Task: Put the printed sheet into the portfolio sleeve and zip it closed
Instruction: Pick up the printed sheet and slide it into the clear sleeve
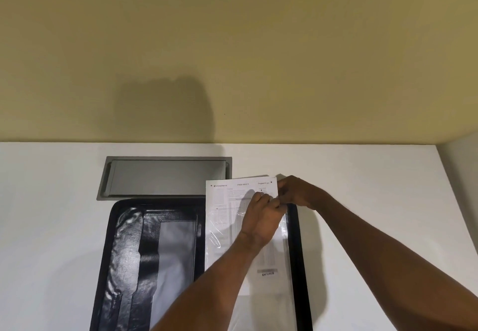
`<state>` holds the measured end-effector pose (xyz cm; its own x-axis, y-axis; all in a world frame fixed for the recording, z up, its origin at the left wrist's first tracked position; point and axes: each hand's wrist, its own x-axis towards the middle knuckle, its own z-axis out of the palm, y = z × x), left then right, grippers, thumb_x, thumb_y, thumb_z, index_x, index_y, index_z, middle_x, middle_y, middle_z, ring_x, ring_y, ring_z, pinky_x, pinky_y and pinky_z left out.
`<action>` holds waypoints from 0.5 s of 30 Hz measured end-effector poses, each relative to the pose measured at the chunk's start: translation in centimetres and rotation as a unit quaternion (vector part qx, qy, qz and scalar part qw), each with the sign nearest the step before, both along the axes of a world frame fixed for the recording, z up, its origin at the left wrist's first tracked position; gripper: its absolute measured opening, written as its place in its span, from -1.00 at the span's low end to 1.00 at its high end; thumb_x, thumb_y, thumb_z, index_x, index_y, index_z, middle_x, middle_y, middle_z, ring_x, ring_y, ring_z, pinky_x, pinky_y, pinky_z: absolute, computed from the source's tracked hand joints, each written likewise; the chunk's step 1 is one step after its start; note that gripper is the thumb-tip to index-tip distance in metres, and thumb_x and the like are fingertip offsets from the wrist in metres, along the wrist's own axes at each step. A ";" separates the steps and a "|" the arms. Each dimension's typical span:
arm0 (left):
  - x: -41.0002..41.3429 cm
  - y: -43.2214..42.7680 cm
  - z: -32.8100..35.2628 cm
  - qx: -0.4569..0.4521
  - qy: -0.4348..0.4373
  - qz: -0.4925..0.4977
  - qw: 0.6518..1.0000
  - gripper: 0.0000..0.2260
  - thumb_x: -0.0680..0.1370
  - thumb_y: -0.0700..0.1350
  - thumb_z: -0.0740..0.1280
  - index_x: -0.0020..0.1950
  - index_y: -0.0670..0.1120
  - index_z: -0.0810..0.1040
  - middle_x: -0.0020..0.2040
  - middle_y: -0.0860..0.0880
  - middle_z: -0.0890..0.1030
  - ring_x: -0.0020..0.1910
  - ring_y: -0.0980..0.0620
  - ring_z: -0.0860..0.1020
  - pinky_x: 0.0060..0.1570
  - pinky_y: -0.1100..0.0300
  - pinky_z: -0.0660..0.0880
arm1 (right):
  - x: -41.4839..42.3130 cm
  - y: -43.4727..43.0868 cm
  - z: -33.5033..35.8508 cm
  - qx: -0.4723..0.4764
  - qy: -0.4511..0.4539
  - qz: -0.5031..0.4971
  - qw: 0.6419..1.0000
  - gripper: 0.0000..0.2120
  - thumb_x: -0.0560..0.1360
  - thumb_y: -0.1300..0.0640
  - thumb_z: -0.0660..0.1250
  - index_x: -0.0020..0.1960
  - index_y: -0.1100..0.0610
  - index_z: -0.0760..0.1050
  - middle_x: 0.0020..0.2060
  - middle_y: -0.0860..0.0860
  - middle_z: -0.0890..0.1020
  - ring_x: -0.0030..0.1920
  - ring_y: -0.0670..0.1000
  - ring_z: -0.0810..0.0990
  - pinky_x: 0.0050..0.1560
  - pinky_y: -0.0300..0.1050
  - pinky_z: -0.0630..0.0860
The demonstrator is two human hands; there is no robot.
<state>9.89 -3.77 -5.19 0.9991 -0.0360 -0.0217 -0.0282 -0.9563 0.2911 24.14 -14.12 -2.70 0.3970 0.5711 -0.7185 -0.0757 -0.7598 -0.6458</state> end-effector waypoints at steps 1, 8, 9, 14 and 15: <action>-0.1 -0.1 0.0 0.002 0.002 0.000 1.000 -0.72 0.27 -0.32 0.57 -0.16 0.01 0.69 -0.23 0.04 0.67 -0.23 0.00 0.60 -0.03 0.12 0.51 | 0.0 0.1 0.0 0.004 -0.014 0.011 1.000 -0.72 0.43 0.37 0.52 0.05 0.07 0.68 -0.17 -0.14 0.72 -0.21 -0.21 0.63 -0.18 -0.40 0.50; -0.2 -0.4 0.6 0.004 0.024 0.018 1.000 -0.67 0.20 -0.32 0.55 -0.16 0.04 0.68 -0.31 0.08 0.62 -0.25 0.01 0.58 -0.03 0.13 0.48 | -0.2 1.9 0.0 0.046 -0.131 -0.069 0.988 -0.89 0.53 0.21 0.46 -0.01 0.02 0.61 -0.29 -0.04 0.67 -0.30 -0.06 0.61 -0.23 -0.22 0.52; -0.2 -0.4 0.6 0.002 0.023 0.020 1.000 -0.67 0.20 -0.32 0.56 -0.16 0.03 0.68 -0.31 0.07 0.62 -0.25 0.01 0.58 -0.03 0.14 0.49 | -0.2 2.1 -0.2 0.032 -0.157 -0.065 0.985 -0.91 0.55 0.20 0.43 -0.02 0.02 0.61 -0.28 -0.02 0.67 -0.29 -0.03 0.61 -0.26 -0.28 0.49; -0.5 -0.2 0.1 0.001 0.006 0.028 1.000 -0.71 0.26 -0.31 0.58 -0.16 0.02 0.68 -0.29 0.06 0.64 -0.25 0.01 0.58 -0.04 0.12 0.52 | -0.6 1.1 -0.4 -0.009 -0.209 0.016 0.978 -0.80 0.59 0.17 0.34 0.17 0.10 0.67 0.02 0.06 0.73 -0.04 0.01 0.65 -0.07 -0.24 0.42; -0.4 -0.2 0.0 -0.002 -0.002 0.030 1.000 -0.72 0.28 -0.31 0.58 -0.16 0.03 0.68 -0.29 0.07 0.64 -0.26 0.01 0.59 -0.03 0.11 0.53 | -0.9 0.8 -0.4 -0.011 -0.200 0.035 0.979 -0.77 0.61 0.17 0.30 0.19 0.11 0.67 0.06 0.06 0.72 -0.03 0.00 0.64 -0.04 -0.25 0.43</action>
<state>9.44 -3.93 -5.15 0.9996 0.0229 -0.0182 0.0272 -0.9550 0.2954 23.29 -13.31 -3.10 0.6087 0.5937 -0.5263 0.2329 -0.7678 -0.5968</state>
